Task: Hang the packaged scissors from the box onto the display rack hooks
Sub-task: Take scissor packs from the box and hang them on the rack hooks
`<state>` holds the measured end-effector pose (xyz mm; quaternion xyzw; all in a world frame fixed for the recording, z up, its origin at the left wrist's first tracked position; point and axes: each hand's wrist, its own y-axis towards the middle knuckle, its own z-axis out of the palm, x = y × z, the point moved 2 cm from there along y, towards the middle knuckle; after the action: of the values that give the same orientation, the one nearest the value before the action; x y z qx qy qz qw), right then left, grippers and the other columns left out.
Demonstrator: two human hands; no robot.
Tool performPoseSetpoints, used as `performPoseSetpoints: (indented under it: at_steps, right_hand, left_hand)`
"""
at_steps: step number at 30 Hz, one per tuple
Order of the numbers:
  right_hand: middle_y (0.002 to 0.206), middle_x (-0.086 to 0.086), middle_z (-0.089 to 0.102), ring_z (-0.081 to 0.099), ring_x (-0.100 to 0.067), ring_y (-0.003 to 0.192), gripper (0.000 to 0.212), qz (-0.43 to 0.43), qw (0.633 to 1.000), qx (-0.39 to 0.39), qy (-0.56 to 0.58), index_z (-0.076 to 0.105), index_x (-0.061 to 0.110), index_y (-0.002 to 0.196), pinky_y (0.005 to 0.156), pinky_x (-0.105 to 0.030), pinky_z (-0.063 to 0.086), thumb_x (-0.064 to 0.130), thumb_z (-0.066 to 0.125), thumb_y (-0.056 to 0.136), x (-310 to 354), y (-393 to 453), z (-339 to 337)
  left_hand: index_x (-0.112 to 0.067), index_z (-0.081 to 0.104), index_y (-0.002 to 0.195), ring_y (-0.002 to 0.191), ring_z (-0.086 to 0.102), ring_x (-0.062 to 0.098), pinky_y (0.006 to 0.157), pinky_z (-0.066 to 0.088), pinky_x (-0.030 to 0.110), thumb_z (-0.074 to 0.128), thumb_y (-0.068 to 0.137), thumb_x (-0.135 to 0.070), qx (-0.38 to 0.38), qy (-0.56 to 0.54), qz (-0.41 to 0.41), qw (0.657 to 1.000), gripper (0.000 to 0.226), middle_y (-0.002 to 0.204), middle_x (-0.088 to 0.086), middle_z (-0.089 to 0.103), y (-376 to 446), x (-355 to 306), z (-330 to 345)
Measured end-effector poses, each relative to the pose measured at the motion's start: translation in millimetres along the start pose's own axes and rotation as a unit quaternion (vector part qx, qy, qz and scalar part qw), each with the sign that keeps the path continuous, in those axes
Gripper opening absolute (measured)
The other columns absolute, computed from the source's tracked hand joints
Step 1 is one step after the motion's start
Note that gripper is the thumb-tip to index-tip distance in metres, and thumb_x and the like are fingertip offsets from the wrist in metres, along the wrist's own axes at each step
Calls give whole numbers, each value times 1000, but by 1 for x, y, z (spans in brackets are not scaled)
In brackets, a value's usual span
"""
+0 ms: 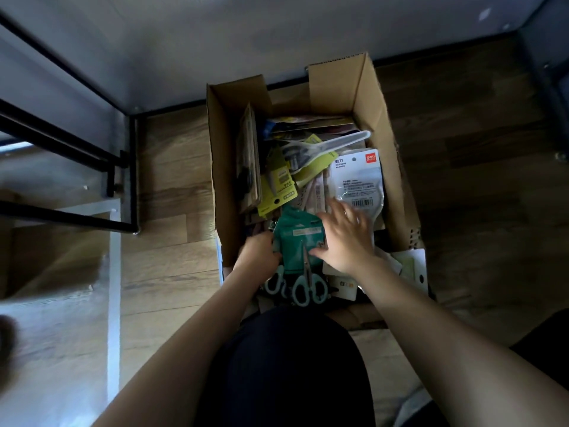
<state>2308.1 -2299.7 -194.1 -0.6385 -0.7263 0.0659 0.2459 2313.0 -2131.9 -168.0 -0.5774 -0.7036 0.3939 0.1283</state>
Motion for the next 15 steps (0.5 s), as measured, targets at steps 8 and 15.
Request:
performPoseSetpoints:
  at_steps: [8,15]
  right_hand:
    - [111,-13,58,50,-30,108,55,-11,1000,-6,-17,60,4,105,89,-38,38,43,76,71,-1,-17,-27]
    - [69,-4,43,56,-34,87,41,76,988,86,104,24,21,59,62,-30,26,7,54,83,11,-92,-79]
  left_hand:
    - [-6,45,120,103,55,38,74,41,36,51,90,-13,36,95,-2,995,31,111,18,56,-33,-3,-8]
    - [-6,43,119,94,57,44,70,44,41,48,90,-5,-16,98,43,994,29,102,24,61,-96,-28,-51]
